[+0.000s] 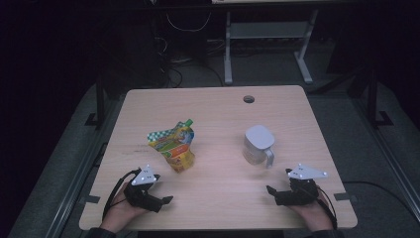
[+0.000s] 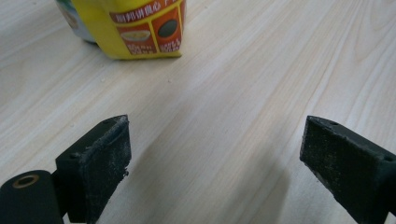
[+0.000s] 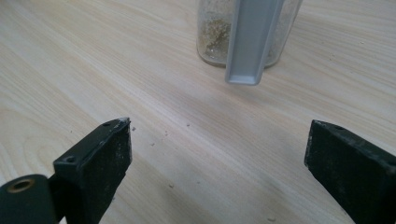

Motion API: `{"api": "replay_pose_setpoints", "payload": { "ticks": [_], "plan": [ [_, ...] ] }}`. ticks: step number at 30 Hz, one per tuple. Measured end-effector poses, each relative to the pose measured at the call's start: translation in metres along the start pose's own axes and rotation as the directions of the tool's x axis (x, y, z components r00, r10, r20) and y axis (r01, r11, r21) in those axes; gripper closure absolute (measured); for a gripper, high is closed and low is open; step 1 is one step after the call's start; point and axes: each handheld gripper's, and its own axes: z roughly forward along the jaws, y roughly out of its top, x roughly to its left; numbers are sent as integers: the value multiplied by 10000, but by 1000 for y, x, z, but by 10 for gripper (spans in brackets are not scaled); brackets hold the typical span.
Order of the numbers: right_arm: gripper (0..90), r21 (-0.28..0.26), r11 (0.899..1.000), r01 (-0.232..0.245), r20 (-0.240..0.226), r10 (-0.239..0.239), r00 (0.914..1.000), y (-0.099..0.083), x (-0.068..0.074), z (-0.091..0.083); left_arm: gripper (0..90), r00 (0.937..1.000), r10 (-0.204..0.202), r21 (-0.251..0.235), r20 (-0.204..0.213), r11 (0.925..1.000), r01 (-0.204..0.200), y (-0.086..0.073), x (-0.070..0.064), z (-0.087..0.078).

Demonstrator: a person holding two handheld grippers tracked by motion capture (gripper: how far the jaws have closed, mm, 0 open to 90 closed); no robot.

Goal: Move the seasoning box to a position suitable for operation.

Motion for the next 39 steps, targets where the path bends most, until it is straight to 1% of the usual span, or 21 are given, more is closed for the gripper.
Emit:
{"api": "replay_pose_setpoints", "payload": {
  "ticks": [3, 5, 6, 7, 8, 11, 14, 15, 17, 19, 21, 22, 23, 25, 26, 28, 29, 30, 35, 36, 39],
  "plan": [
    [72, -31, 10000, 3, -7, -3, 10000, -1, -1, 0, 86, 9999, -118, -158, 29, 9998, 118, 1, 0, 0],
    [72, -41, 10000, -30, 7, 30, 10000, -1, -1, -1, 86, 9998, -192, -134, 66, 9997, 193, 1, 0, 0],
    [74, -70, 10000, -64, 6, 64, 10000, -1, -1, -1, 86, 9999, -135, -60, 83, 9999, 135, 1, 2, 0],
    [76, -185, 9998, -37, 37, 38, 10000, -1, -3, -2, 86, 9994, -321, -117, 112, 9994, 322, 1, 2, 1],
    [76, -185, 9998, -37, 37, 38, 10000, -1, -3, -2, 86, 9994, -318, -137, 120, 9994, 320, 1, 3, 1],
    [119, -313, 9995, -63, 15, 64, 10000, 0, -3, -4, 86, 9991, -413, -214, 105, 9989, 415, 1, 4, -1],
    [133, -420, 9989, -201, 35, 203, 9998, 0, -5, -6, 86, 9989, -469, -334, 80, 9983, 471, 1, 5, -3],
    [137, -519, 9978, -401, 32, 403, 9992, 1, -6, -7, 86, 9985, -541, -364, 81, 9979, 543, 1, 5, -4],
    [139, -575, 9975, -401, 62, 405, 9992, 2, -7, -8, 86, 9987, -497, -348, 59, 9982, 498, 0, 6, -4],
    [140, -595, 9974, -409, 66, 414, 9991, 2, -7, -8, 87, 9980, -619, -398, 81, 9973, 622, 0, 6, -4],
    [141, -614, 9967, -532, 139, 542, 9984, 4, -8, -8, 86, 9981, -606, -409, 86, 9973, 609, 0, 6, -4],
    [141, -640, 9968, -472, 147, 483, 9987, 5, -9, -8, 86, 9983, -581, -396, 83, 9975, 584, 0, 6, -3],
    [141, -688, 9963, -513, 160, 525, 9985, 6, -9, -8, 86, 9991, -417, -310, 70, 9986, 419, 0, 7, -4],
    [141, -784, 9951, -599, 121, 610, 9981, 9, -10, -8, 86, 9989, -465, -321, 60, 9984, 467, 0, 6, -3],
    [141, -784, 9951, -599, 121, 610, 9981, 9, -10, -8, 86, 9993, -361, -273, 62, 9990, 362, 0, 7, -4],
    [142, -890, 9946, -525, 183, 544, 9984, 12, -11, -7, 86, 9994, -333, -268, 69, 9991, 335, -1, 6, -5],
    [142, -936, 9944, -496, 212, 518, 9984, 13, -11, -7, 86, 9990, -445, -364, 61, 9983, 447, -1, 6, -5],
    [142, -968, 9943, -440, 211, 463, 9987, 14, -11, -6, 86, 9990, -438, -357, 82, 9984, 441, -1, 6, -5],
    [142, -1164, 9921, -465, 231, 496, 9985, 20, -10, -1, 86, 9996, -270, -385, 79, 9989, 273, 0, 8, -7],
    [142, -1164, 9921, -465, 231, 496, 9985, 20, -10, -1, 86, 9994, -345, -434, 76, 9985, 348, 1, 7, -6],
    [142, -1237, 9914, -431, 232, 463, 9987, 22, -11, 1, 86, 9996, -269, -436, 88, 9987, 273, 2, 7, -6]
  ]
}}
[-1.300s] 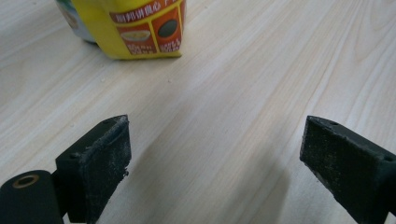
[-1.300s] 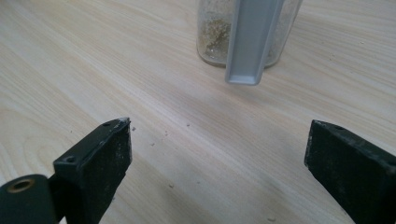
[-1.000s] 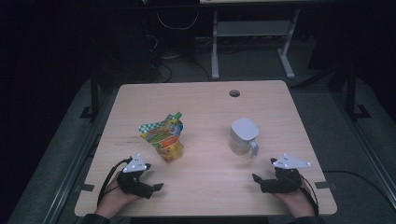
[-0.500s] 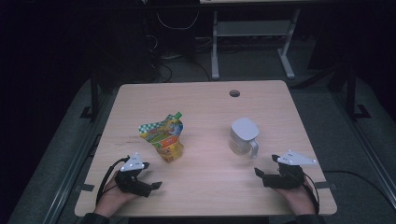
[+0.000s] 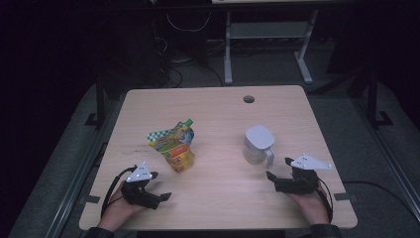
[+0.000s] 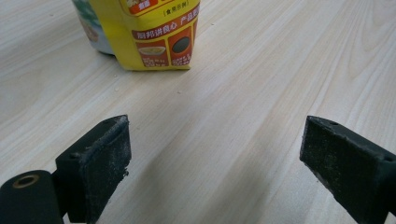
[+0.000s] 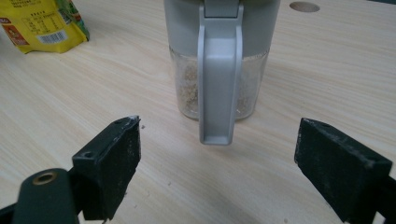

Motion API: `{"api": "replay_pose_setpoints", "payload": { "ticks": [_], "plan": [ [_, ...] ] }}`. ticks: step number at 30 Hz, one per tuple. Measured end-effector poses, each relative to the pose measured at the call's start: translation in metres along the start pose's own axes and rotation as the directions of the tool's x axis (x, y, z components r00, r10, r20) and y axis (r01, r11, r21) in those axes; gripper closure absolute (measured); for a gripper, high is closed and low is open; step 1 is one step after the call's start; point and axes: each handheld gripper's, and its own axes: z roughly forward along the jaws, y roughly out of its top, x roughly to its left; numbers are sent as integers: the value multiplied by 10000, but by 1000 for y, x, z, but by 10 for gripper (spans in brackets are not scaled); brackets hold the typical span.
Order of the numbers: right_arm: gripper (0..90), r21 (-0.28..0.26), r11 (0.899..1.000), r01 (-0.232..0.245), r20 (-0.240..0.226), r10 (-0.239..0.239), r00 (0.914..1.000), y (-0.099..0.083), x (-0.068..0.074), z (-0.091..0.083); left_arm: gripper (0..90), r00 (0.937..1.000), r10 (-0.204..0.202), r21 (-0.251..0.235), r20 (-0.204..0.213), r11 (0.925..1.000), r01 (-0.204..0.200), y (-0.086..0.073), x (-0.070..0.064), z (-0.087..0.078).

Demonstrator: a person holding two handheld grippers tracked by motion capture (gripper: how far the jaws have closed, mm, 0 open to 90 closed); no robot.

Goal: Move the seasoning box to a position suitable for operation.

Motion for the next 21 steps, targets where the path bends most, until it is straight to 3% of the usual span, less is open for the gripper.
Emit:
{"api": "replay_pose_setpoints", "payload": {
  "ticks": [3, 5, 14, 21],
  "plan": [
    [142, -83, 9999, 73, 0, -73, 10000, 2, -1, 2, 86, 9999, 124, 38, -12, 9999, -124, 1, 1, 0],
    [149, -159, 9999, -38, -53, 37, 10000, 4, -2, 3, 86, 9999, -109, -34, -2, 9999, 109, 0, 1, 0],
    [198, -325, 9990, -319, -132, 315, 9994, 15, -5, 11, 86, 9994, -341, -184, -92, 9993, 339, -2, 5, -5],
    [257, -563, 9981, -247, -295, 230, 9993, 31, -4, 18, 86, 9998, -177, -103, 0, 9998, 177, -2, 3, -4]
  ]
}}
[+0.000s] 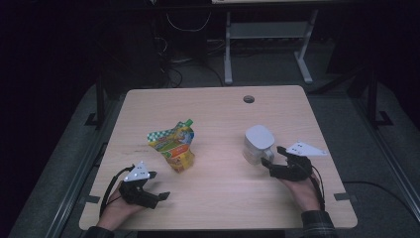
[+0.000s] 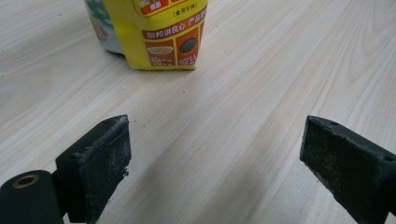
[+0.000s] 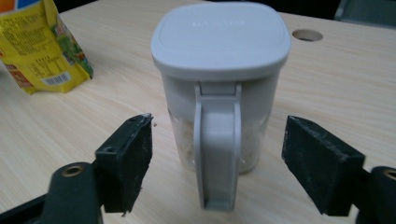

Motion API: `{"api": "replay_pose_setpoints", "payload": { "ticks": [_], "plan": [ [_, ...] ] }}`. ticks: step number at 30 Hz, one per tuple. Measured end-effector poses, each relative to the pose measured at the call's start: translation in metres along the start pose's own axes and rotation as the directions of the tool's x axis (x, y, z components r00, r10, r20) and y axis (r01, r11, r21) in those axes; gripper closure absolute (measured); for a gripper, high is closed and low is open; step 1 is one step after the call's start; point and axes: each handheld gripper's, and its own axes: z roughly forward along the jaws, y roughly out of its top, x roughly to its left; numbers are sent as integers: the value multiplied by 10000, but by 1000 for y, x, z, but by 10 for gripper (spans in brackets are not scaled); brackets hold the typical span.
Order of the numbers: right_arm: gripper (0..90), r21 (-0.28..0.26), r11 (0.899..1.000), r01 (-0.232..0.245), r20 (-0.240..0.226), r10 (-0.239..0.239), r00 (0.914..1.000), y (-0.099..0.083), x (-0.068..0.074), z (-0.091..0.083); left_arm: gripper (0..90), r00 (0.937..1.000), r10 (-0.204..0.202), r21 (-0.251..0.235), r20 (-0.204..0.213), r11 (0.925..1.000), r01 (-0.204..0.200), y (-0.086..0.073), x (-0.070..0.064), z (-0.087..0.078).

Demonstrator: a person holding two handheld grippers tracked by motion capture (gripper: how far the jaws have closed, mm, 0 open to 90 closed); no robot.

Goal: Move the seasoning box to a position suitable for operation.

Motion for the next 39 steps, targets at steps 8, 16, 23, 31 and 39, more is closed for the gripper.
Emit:
{"api": "replay_pose_setpoints", "payload": {
  "ticks": [8, 16, 23, 31, 39],
  "plan": [
    [376, 5, 9999, -171, -113, 171, 9998, 8, -2, 6, 86, 9998, -170, -102, 63, 9998, 170, 0, -1, 0],
    [556, -4, 10000, 85, 245, -85, 9997, 6, 2, 5, 86, 9999, -60, -27, 110, 10000, 60, 0, -2, 1],
    [621, 185, 9996, 221, 105, -223, 9997, 2, 0, 7, 86, 9999, -116, -29, 87, 9999, 116, -1, -1, 1],
    [665, 490, 9976, 491, 103, -497, 9987, 2, 3, 9, 86, 9999, -152, 9, 77, 9999, 152, -2, 0, 0],
    [686, 431, 9976, 544, 121, -550, 9984, 1, 1, 9, 86, 9999, -77, 67, 100, 9999, 76, -2, -1, 0]
  ]
}}
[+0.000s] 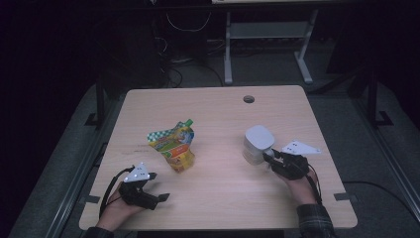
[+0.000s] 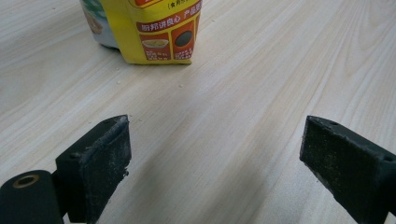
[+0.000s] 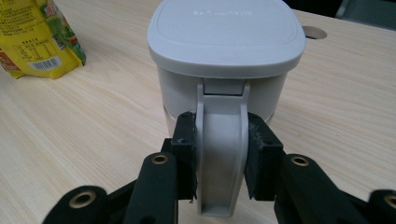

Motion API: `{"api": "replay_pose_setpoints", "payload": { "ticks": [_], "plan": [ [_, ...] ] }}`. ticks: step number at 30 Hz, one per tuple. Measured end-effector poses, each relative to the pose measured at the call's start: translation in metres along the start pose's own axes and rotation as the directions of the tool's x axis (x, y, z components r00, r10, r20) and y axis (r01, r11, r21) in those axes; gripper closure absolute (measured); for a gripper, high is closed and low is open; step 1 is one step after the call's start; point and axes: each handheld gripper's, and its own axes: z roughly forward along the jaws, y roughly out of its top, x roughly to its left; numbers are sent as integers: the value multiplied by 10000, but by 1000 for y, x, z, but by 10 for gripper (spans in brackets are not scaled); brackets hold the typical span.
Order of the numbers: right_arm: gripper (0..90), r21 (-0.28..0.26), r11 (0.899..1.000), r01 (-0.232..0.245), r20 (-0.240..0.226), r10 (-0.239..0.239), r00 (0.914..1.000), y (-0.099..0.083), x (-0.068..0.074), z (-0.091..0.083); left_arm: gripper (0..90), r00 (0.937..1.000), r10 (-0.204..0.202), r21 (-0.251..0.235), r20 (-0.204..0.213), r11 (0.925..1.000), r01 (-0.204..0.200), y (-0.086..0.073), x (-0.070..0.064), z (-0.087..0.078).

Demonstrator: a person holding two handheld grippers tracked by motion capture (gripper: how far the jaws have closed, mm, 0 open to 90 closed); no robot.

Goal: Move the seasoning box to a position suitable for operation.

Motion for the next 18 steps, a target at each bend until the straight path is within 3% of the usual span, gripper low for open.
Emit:
{"api": "replay_pose_setpoints", "payload": {
  "ticks": [10, 18],
  "plan": [
    [689, -257, 9997, 2, -296, -9, 9996, -1, -1, -2, 87, 10000, 57, 47, 8, 10000, -57, 0, 0, 0],
    [690, -415, 9988, 242, -978, -281, 9948, 1, 8, -3, 87, 9999, 120, 108, 37, 9999, -121, 0, 0, 0]
  ]
}}
